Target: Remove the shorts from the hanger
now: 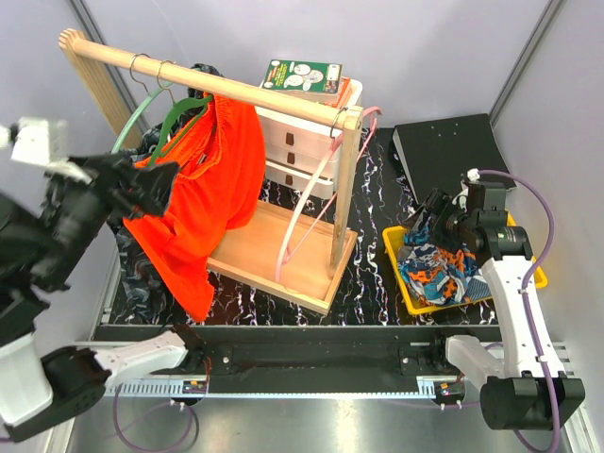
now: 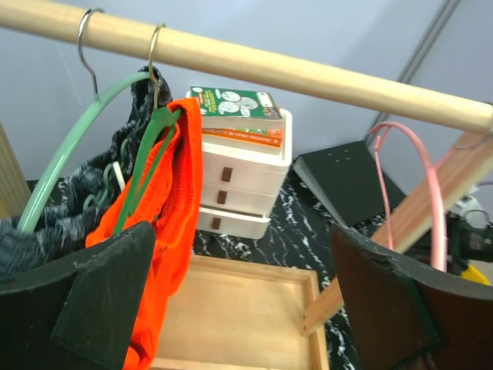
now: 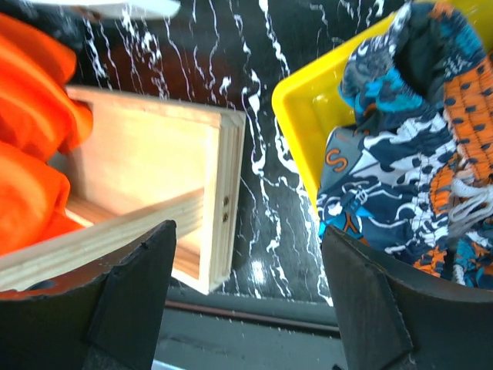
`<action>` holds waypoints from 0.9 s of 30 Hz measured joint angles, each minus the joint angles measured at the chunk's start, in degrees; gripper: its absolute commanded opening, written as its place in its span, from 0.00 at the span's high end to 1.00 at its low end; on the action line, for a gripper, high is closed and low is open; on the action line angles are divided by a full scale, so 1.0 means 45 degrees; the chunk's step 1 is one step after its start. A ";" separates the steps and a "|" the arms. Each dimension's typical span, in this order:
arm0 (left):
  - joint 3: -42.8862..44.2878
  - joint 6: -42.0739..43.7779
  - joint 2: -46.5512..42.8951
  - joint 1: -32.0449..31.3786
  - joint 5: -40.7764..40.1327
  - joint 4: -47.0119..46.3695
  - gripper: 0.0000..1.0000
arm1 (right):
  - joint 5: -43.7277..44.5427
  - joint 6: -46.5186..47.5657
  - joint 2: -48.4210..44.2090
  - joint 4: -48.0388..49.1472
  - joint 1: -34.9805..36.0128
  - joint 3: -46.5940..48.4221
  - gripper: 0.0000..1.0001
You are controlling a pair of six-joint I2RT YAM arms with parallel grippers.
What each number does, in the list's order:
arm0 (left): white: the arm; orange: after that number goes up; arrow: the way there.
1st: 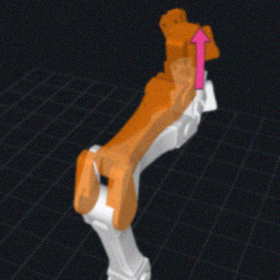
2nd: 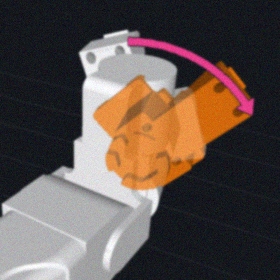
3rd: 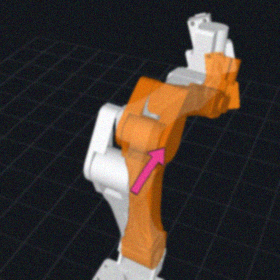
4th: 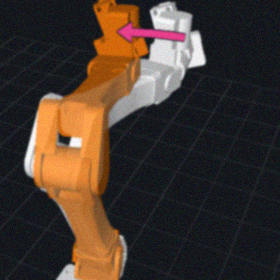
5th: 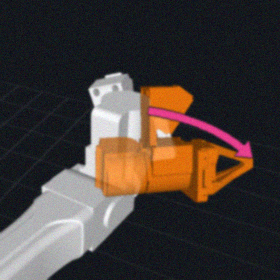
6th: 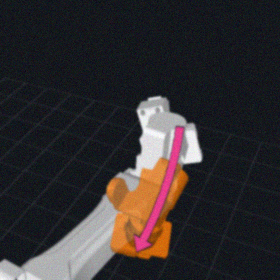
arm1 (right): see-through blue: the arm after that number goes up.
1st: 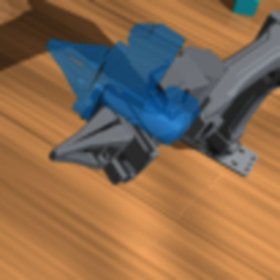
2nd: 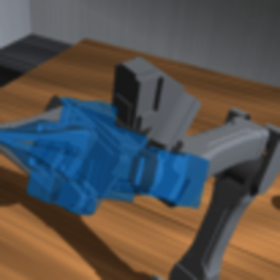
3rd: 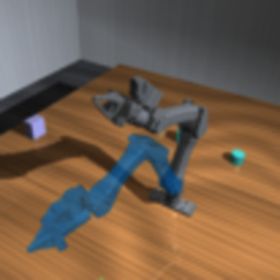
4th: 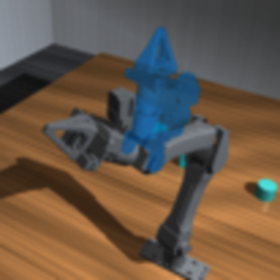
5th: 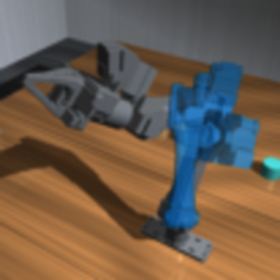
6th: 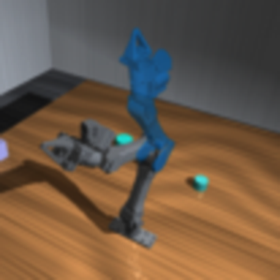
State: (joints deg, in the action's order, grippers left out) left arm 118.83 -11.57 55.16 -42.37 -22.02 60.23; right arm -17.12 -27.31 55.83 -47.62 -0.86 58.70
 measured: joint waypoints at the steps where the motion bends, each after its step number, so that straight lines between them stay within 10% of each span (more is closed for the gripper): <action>1: 0.0432 0.0141 0.0471 0.0000 -0.0151 0.0160 0.01 | -0.0083 0.0073 0.0019 -0.0121 0.0000 0.0000 0.16; 10: 0.1705 0.1540 0.2783 0.0782 -0.1418 0.1078 0.07 | -0.0364 0.0699 -0.0073 -0.0743 0.0000 0.0000 0.15; 27: 0.0457 0.2210 0.3565 0.7461 0.3993 0.0690 0.33 | -0.0452 0.1175 -0.0141 -0.1413 0.0000 0.0316 0.14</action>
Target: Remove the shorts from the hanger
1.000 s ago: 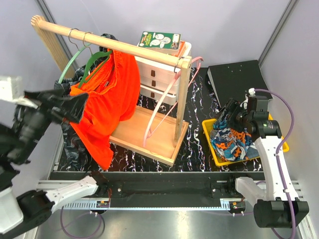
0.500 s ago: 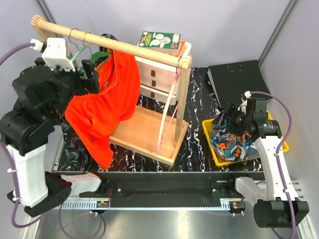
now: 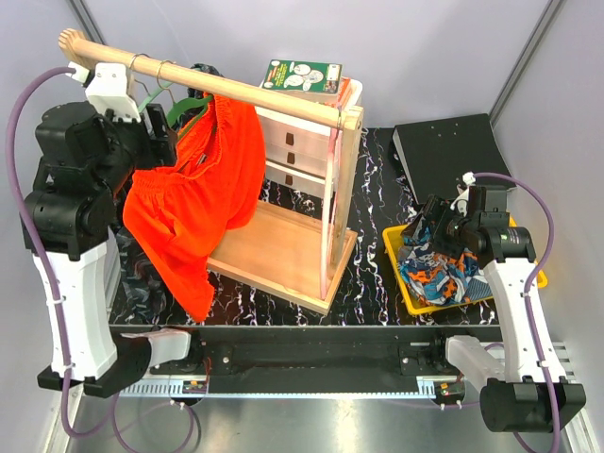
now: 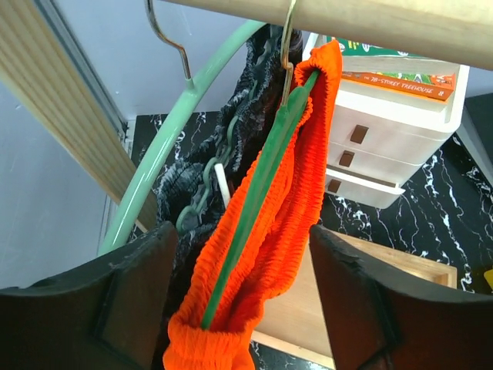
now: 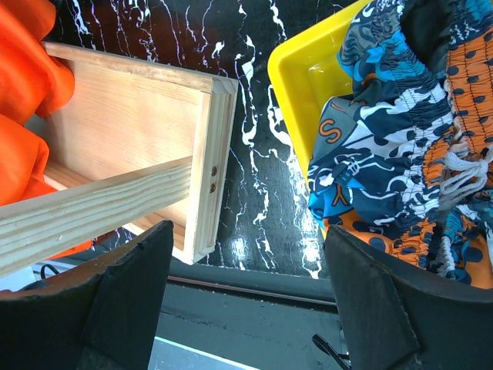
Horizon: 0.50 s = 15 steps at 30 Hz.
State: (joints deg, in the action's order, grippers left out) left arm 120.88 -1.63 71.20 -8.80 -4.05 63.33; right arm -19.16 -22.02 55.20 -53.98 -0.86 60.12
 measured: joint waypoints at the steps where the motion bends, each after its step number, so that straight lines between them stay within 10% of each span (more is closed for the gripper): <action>1: -0.0058 0.0029 0.0053 0.0160 0.0262 -0.0068 0.34 | 0.0000 0.0005 0.0000 0.0000 0.0000 0.0000 0.14; 15: -0.0792 -0.0073 0.0845 0.1035 0.2414 -0.0933 0.65 | 0.0019 0.0073 0.0000 0.0005 0.0000 -0.0005 0.13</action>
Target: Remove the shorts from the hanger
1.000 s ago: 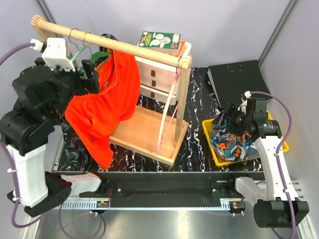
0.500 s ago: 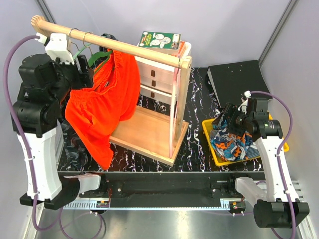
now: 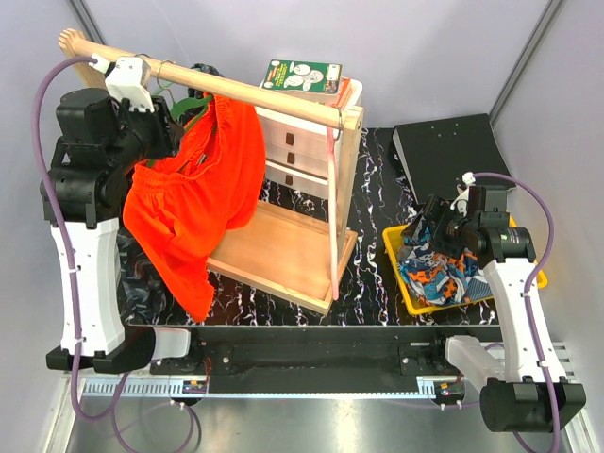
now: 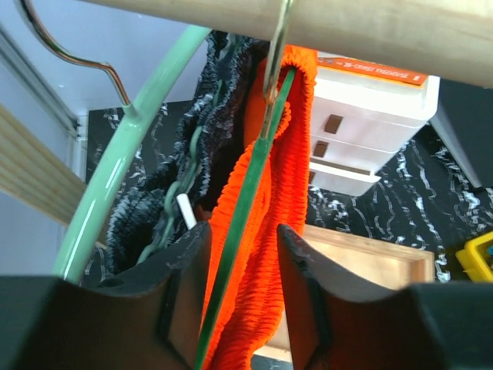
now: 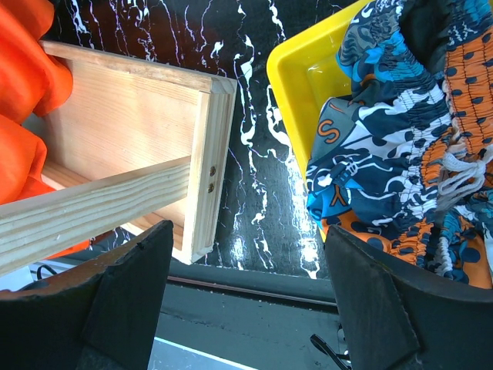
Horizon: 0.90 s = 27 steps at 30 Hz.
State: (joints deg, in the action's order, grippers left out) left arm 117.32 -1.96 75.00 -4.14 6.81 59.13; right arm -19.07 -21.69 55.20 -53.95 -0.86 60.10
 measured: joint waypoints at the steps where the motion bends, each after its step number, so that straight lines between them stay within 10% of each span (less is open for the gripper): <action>1: -0.0068 -0.0053 0.0000 0.0044 0.0107 -0.0068 0.68 | 0.0005 0.0010 0.0000 -0.0005 0.0000 0.0000 0.13; 11: -0.0520 -0.0262 -0.0005 0.0379 0.1807 -0.0529 1.00 | 0.0015 0.0015 0.0000 -0.0005 0.0005 0.0000 0.13; 27: -0.0797 -0.0797 -0.0971 0.0437 0.3094 -0.0787 1.00 | 0.0019 0.0015 0.0000 -0.0019 0.0005 0.0000 0.13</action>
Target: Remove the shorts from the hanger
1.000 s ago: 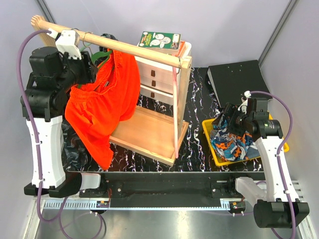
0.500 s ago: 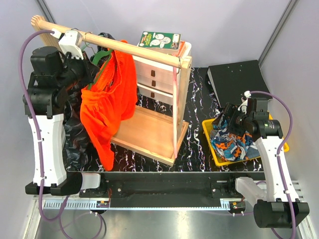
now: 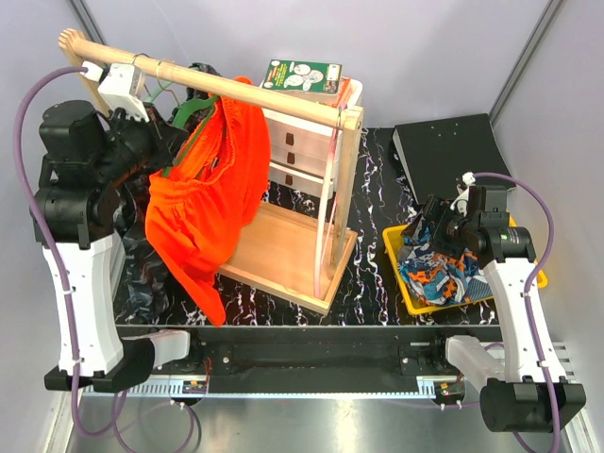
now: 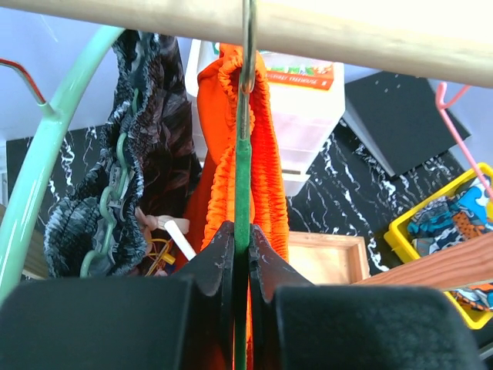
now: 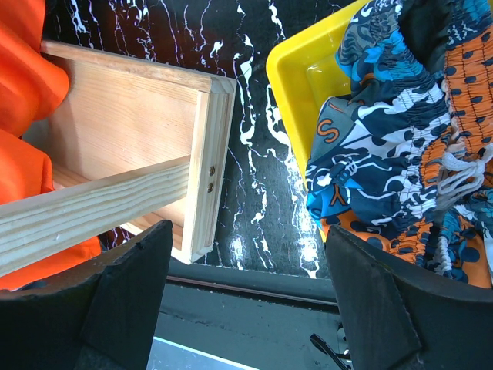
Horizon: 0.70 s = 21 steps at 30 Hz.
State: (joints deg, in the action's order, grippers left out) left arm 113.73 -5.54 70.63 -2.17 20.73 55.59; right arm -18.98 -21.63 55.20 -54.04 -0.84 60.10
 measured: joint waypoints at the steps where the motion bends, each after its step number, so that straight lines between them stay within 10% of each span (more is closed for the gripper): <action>1: 0.0000 -0.0058 -0.0112 0.0000 0.0015 -0.0019 1.00 | 0.0000 0.0000 -0.0005 0.0000 0.0000 0.0000 0.13; 21: -0.4954 -0.1841 -0.4692 0.0000 0.1574 -0.2501 1.00 | -0.0010 0.0005 0.0063 0.0000 -0.0005 0.0000 0.12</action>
State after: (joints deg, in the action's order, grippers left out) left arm 91.44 -13.82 49.52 -2.17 27.81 44.34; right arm -19.03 -21.61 55.48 -54.04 -0.86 60.10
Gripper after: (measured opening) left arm 0.074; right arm 0.875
